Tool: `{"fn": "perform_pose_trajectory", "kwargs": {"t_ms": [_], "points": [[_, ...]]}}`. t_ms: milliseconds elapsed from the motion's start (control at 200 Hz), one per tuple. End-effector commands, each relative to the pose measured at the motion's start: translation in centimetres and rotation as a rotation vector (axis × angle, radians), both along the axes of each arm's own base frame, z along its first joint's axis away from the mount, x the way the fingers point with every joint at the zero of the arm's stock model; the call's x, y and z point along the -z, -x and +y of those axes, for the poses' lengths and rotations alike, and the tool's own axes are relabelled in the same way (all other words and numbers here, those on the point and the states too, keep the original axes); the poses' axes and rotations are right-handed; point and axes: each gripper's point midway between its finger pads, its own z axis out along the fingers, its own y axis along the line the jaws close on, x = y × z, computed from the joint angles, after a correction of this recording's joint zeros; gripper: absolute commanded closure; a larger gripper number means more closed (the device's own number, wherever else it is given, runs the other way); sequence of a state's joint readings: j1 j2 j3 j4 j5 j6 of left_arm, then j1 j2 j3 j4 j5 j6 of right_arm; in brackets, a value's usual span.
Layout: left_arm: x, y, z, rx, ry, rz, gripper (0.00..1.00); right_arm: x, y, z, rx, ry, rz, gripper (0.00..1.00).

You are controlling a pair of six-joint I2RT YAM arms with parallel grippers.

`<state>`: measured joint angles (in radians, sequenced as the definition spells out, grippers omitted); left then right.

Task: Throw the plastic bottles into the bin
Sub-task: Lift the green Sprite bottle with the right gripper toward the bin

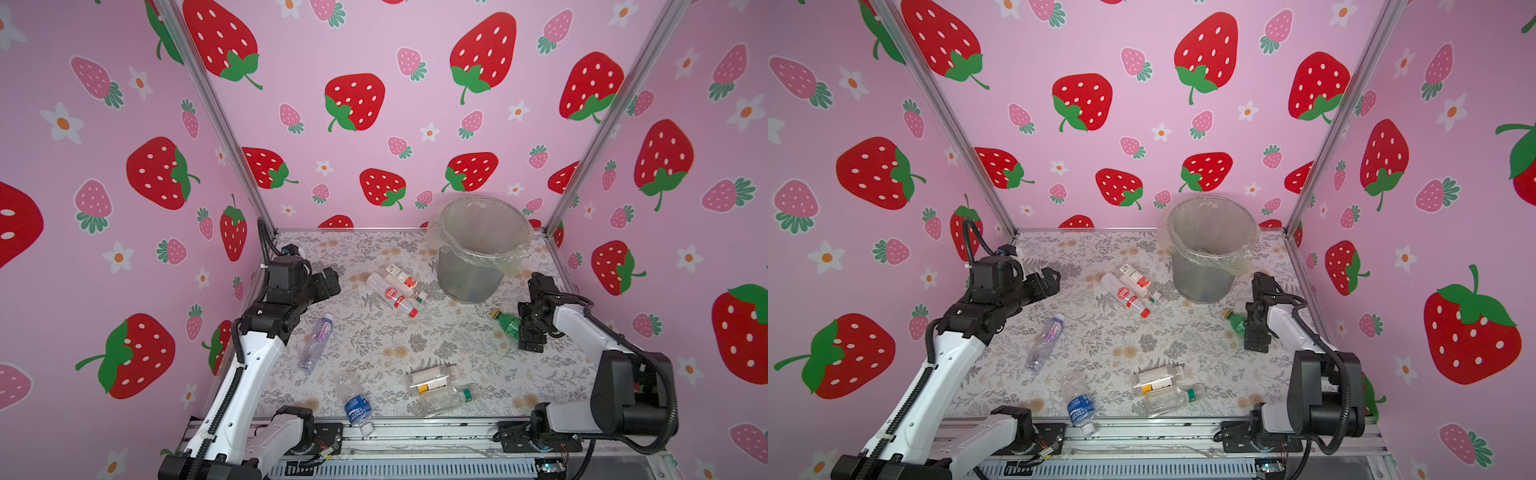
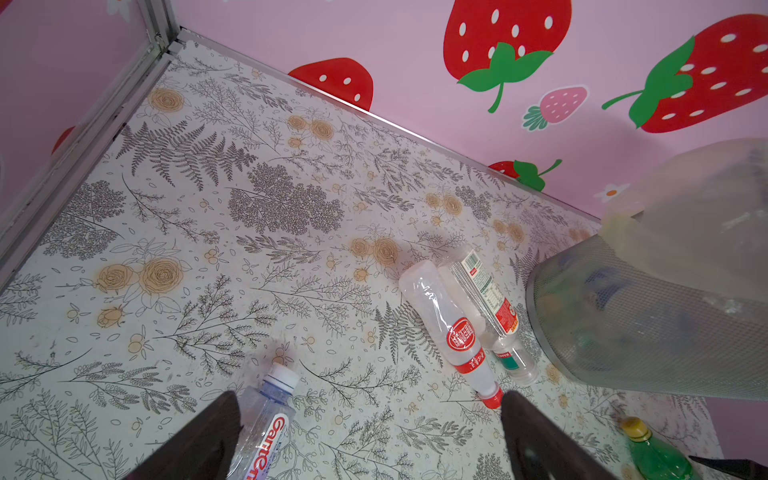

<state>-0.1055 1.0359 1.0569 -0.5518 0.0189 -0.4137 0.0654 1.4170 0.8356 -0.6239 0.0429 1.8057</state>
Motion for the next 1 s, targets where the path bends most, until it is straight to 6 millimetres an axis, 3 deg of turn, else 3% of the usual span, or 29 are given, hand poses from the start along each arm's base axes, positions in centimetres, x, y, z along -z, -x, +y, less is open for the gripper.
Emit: {"fn": "perform_pose_trajectory", "kwargs": {"t_ms": [0,230,455,600,760,995], "points": [[0.4,0.3,0.5,-0.008,-0.018,0.018,0.01,0.0,-0.9,0.2,0.021,-0.035,-0.005,0.03],[0.4,0.3,0.9,-0.02,-0.019,0.015,0.01,2.0,0.0,-0.2,0.057,-0.065,0.05,0.07],[0.5,0.2,0.9,-0.022,-0.012,0.018,0.01,3.2,0.4,-0.6,0.025,-0.064,0.061,0.21],[0.7,0.1,1.0,-0.024,-0.012,0.025,0.01,3.7,0.9,-0.9,-0.029,-0.045,0.076,0.38],[0.7,0.2,1.1,-0.026,-0.013,0.028,0.01,2.9,-0.1,-1.9,-0.129,0.031,0.031,0.46],[1.3,0.3,2.1,-0.074,-0.041,0.052,0.01,-0.5,-2.4,-3.5,-0.425,0.212,-0.01,0.54]]}}
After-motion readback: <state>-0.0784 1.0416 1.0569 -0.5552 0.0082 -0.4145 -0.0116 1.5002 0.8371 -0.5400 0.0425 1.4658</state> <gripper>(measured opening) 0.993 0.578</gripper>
